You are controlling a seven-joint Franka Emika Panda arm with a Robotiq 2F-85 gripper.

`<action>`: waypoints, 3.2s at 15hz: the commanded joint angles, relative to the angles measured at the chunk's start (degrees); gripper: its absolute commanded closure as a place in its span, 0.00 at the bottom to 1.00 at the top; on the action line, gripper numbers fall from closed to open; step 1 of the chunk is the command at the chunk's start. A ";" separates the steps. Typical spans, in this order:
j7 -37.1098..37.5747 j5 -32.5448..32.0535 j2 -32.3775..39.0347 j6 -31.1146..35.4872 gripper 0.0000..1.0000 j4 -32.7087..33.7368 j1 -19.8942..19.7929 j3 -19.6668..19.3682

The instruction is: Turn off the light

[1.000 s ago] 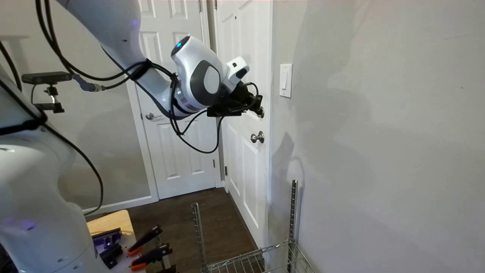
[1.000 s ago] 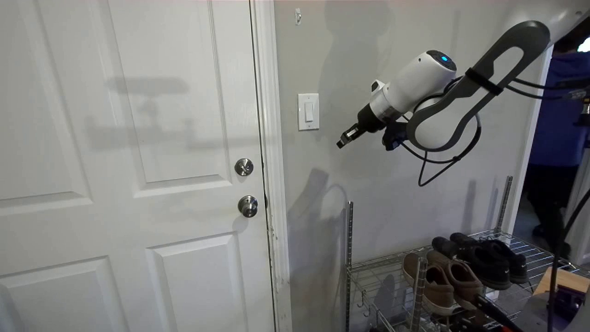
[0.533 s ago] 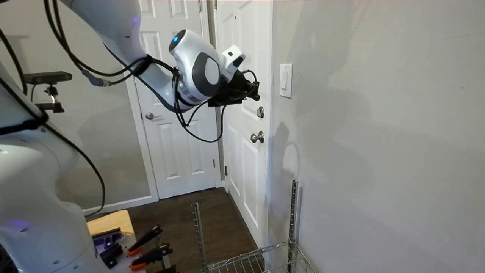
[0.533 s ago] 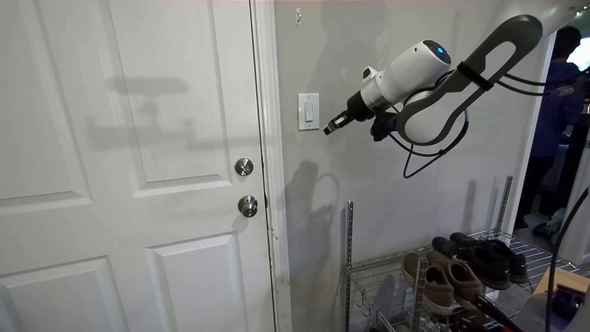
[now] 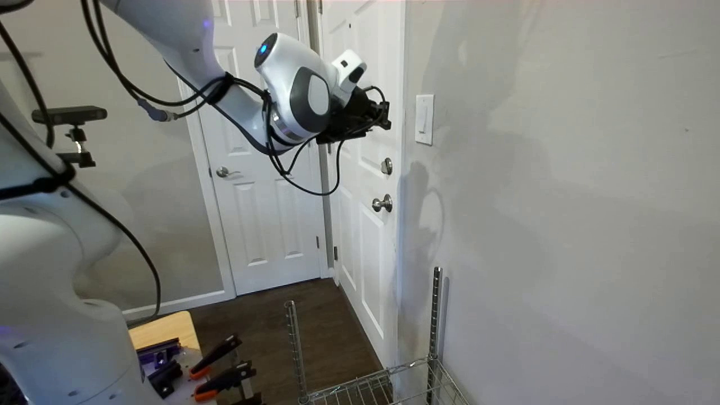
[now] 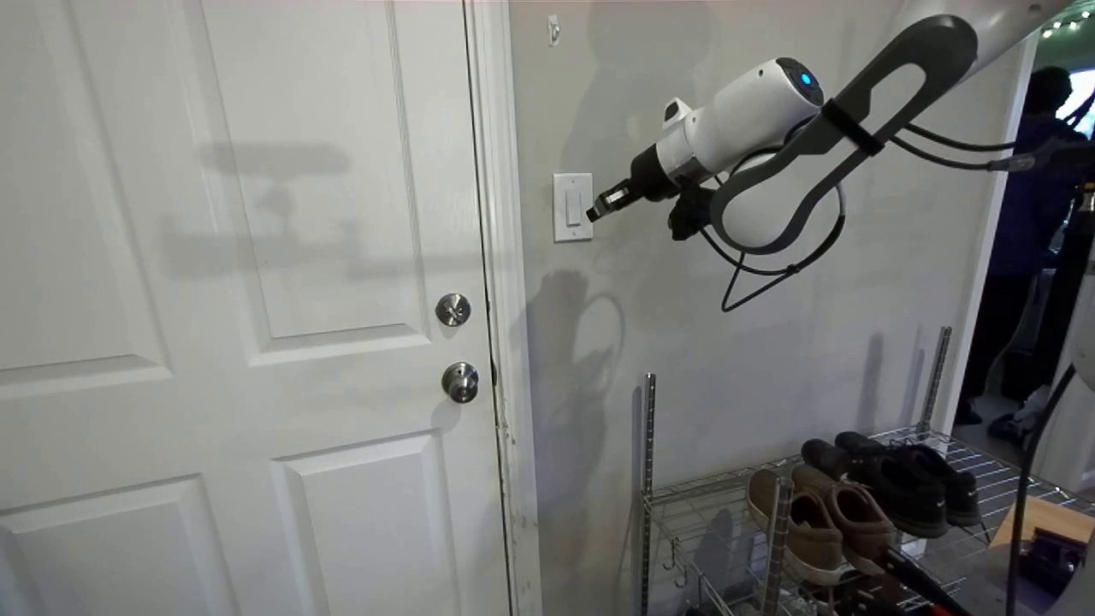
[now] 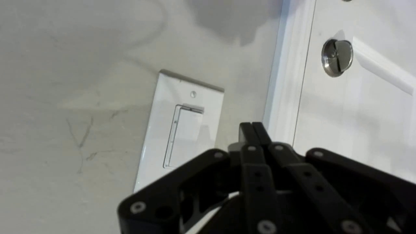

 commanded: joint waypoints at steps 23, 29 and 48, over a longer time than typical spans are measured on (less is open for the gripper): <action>-7.43 8.52 6.15 -6.34 0.97 9.13 -34.68 34.67; -5.81 8.81 4.13 -7.13 0.97 10.57 -45.12 45.47; 2.60 9.66 -3.03 -9.68 0.96 18.84 -87.08 86.72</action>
